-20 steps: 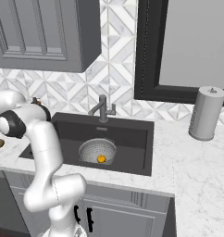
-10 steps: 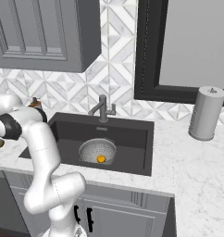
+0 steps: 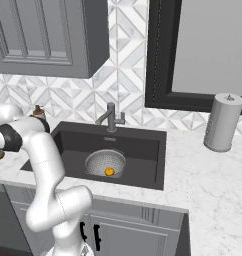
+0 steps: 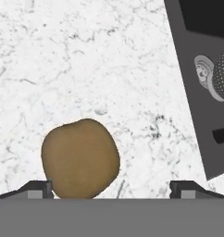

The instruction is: Put the colander in the sink, put the kiwi, tangerine in the colander, and turn on the sink faucet and pour water over the colander.

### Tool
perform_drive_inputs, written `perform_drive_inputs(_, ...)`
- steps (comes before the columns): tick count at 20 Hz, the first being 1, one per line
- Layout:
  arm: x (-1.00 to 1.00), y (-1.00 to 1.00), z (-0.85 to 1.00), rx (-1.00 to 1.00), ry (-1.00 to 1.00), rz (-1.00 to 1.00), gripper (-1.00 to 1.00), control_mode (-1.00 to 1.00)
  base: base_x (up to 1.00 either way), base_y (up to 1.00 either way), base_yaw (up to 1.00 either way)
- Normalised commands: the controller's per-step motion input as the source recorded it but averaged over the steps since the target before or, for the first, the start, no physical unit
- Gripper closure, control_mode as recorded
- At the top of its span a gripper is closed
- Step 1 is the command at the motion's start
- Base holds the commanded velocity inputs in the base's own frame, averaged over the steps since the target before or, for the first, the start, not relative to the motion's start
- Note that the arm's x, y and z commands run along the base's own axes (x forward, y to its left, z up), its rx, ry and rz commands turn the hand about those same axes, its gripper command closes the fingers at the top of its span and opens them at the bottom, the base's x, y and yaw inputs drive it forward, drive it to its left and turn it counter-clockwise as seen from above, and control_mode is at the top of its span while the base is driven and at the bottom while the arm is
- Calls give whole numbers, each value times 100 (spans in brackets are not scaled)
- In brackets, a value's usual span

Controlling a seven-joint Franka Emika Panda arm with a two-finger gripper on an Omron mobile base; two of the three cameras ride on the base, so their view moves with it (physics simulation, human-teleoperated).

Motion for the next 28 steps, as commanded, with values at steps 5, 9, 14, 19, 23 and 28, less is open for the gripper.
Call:
perform_drive_inputs(5,22,0,-25,0,-4,0,-100,-100,0,0,0)
perform_drive_inputs(9,22,3,-14,0,-1,0,-100,-100,0,0,0)
perform_drive_inputs(14,0,0,-36,0,-3,0,-100,-100,0,0,0)
perform_drive_inputs(19,-2,-5,-57,0,-4,0,-100,-100,0,0,0)
perform_drive_inputs(23,-27,-58,-78,1,-7,0,-100,-100,0,0,0)
perform_drive_inputs(28,-42,-76,-70,5,-8,0,100,-100,0,0,0)
